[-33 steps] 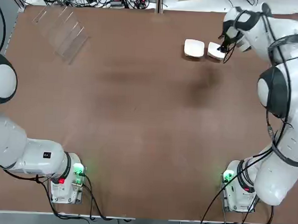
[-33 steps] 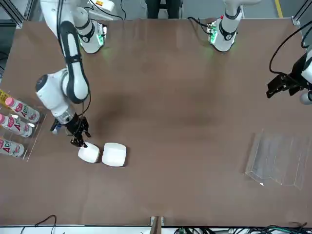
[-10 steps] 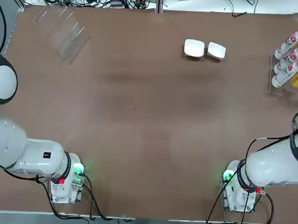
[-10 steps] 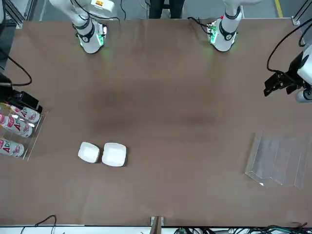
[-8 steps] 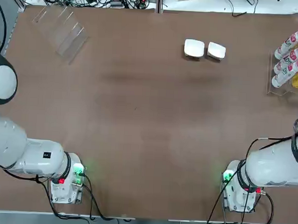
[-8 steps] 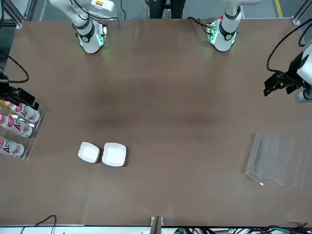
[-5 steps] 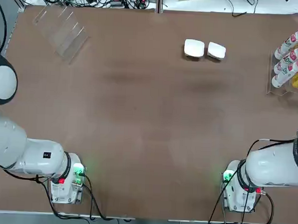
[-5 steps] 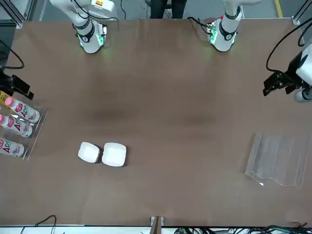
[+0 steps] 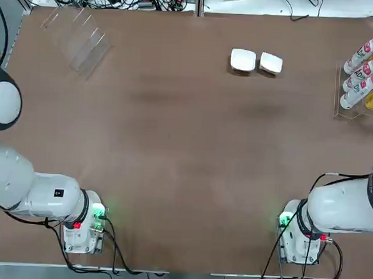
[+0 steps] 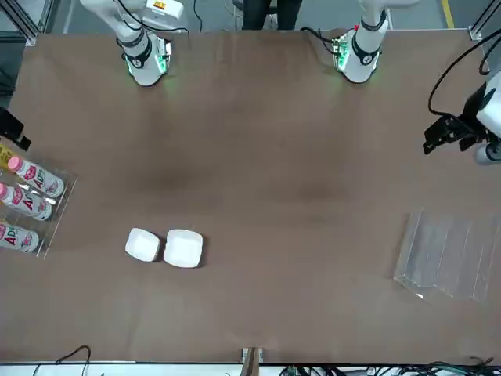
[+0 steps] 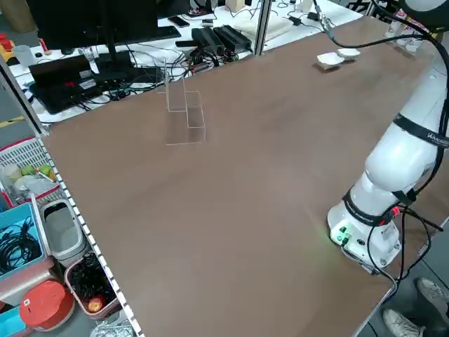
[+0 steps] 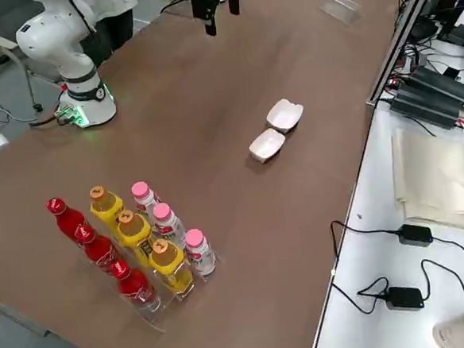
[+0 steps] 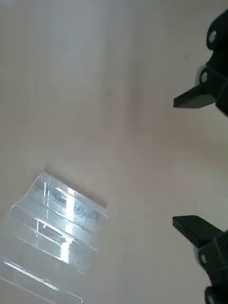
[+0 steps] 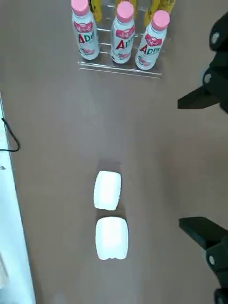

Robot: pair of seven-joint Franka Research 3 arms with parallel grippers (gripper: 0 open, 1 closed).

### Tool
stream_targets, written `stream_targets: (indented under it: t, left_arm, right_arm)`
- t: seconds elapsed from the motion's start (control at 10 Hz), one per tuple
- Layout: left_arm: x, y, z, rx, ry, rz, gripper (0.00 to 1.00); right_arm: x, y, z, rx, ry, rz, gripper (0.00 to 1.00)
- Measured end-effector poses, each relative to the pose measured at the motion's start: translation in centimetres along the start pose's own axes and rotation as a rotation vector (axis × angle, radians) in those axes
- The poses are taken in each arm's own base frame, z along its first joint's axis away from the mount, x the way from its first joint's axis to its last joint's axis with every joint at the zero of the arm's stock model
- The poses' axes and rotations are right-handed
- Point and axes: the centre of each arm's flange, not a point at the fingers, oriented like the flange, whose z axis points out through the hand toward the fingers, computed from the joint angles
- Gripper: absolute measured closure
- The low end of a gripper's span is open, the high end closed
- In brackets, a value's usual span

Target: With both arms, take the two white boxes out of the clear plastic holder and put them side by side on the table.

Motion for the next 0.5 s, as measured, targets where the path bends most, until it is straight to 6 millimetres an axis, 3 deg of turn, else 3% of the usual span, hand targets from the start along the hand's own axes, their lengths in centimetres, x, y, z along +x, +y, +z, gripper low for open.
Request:
stream_targets:
  t: [0.5]
  left_arm:
    - [0.09, -0.68, 0.0, 0.001, 0.0, -0.012, 0.0]
  right_arm:
    - [0.12, -0.21, -0.09, -0.005, -0.046, -0.004, 0.0]
